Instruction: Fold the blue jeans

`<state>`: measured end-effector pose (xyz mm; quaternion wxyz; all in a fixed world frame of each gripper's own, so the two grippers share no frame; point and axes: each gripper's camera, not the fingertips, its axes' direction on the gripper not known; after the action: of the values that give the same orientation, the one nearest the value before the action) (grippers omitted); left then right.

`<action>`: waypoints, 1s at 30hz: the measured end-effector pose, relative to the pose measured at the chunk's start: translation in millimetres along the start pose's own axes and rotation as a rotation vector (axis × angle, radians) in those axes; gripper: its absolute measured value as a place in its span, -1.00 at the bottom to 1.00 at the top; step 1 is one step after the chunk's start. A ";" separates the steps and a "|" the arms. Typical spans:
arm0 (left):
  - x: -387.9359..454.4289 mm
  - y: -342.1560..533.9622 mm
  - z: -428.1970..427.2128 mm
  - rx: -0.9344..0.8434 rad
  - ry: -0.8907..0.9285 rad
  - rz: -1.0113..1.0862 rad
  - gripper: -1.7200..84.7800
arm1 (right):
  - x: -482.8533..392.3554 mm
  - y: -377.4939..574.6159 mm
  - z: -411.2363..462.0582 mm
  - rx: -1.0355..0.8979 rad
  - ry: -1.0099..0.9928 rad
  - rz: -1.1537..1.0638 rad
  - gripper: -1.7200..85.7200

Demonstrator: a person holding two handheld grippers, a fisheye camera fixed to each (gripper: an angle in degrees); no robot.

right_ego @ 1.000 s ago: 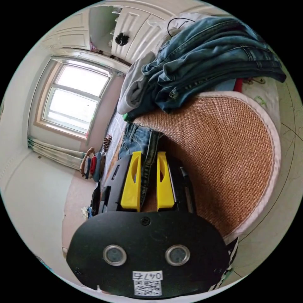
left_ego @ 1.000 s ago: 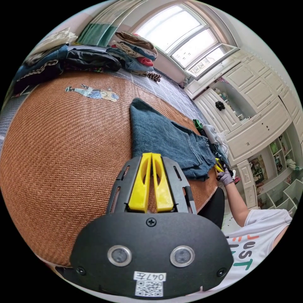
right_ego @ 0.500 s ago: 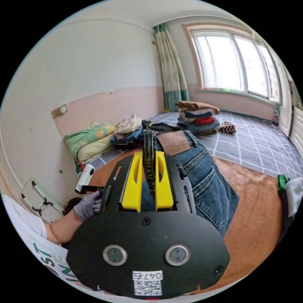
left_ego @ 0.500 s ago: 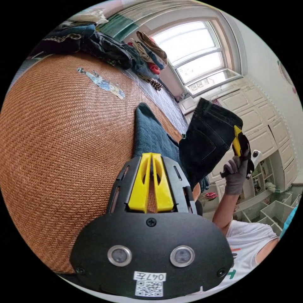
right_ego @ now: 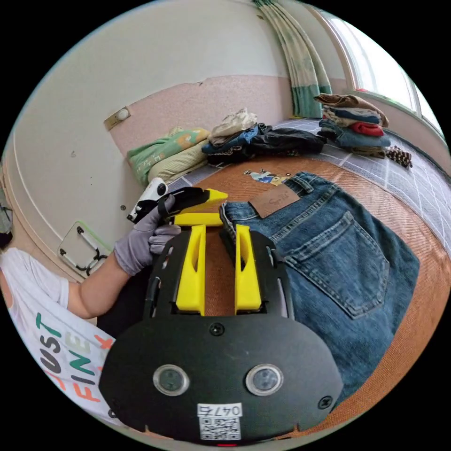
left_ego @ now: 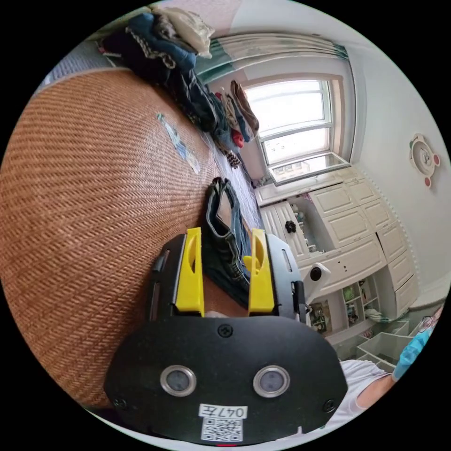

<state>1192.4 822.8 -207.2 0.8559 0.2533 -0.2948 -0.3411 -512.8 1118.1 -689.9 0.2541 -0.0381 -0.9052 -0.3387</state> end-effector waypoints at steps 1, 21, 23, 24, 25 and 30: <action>-1.4 -0.8 6.2 -0.017 -0.001 0.000 -0.58 | 10.6 17.1 -27.3 0.037 0.056 0.018 -0.82; -21.9 -60.6 72.0 -0.041 0.067 -0.028 -0.80 | 257.3 281.7 -185.5 -0.062 0.229 0.445 -0.78; -18.6 -68.9 75.8 -0.041 0.061 -0.022 -0.80 | 299.0 287.7 -214.3 -0.015 0.135 0.502 -0.75; -15.9 -74.5 78.4 -0.038 0.057 -0.017 -0.80 | 310.1 289.3 -223.8 0.019 0.134 0.518 -0.74; -14.7 -77.3 79.7 -0.037 0.055 -0.015 -0.80 | 332.6 290.4 -242.1 0.087 0.144 0.540 -0.72; -3.5 -104.6 91.6 -0.031 0.051 0.008 -0.81 | 449.9 272.1 -258.6 0.155 0.169 0.601 -0.71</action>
<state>1082.8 737.3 -210.8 0.8682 0.2477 -0.2685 -0.3357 -725.5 1117.0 -143.9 0.4189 -0.2559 -0.8523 -0.1806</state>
